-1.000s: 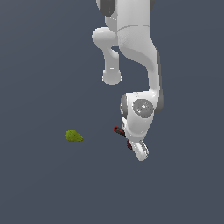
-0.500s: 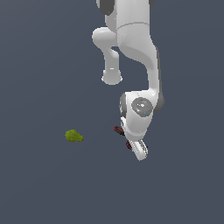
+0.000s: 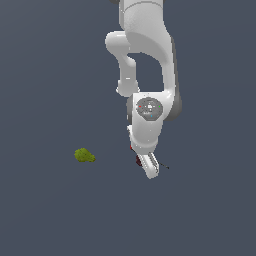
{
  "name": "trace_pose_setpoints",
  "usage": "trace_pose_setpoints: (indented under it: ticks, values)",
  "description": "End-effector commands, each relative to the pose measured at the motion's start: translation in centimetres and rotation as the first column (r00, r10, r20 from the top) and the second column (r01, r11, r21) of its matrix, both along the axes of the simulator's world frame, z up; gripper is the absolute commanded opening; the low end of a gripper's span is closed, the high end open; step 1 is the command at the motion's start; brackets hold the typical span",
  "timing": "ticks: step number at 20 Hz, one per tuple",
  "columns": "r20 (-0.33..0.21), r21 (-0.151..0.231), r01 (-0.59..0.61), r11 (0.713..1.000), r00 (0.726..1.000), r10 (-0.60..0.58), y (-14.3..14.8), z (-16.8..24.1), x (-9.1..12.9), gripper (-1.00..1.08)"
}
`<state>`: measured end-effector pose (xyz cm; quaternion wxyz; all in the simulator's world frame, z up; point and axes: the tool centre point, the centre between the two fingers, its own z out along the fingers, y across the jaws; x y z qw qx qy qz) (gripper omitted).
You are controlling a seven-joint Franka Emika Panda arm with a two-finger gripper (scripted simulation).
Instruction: Pick up a designated object from a clutter of objects.
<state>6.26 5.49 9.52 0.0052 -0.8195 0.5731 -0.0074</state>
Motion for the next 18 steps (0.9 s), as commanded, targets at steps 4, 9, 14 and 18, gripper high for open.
trace_pose_setpoints:
  ticks: [4, 9, 14, 18]
  values:
    - [-0.001, 0.001, -0.001, 1.0, 1.0, 0.001, -4.2, 5.0, -0.2, -1.0]
    - [-0.004, 0.002, -0.002, 1.0, 1.0, 0.002, -8.4, 9.9, -0.4, -1.0]
    - [-0.007, 0.003, -0.004, 1.0, 1.0, 0.004, -12.5, 14.7, -0.5, -1.0]
    - [-0.01, 0.002, -0.005, 1.0, 1.0, 0.005, -15.8, 18.5, -0.5, -1.0]
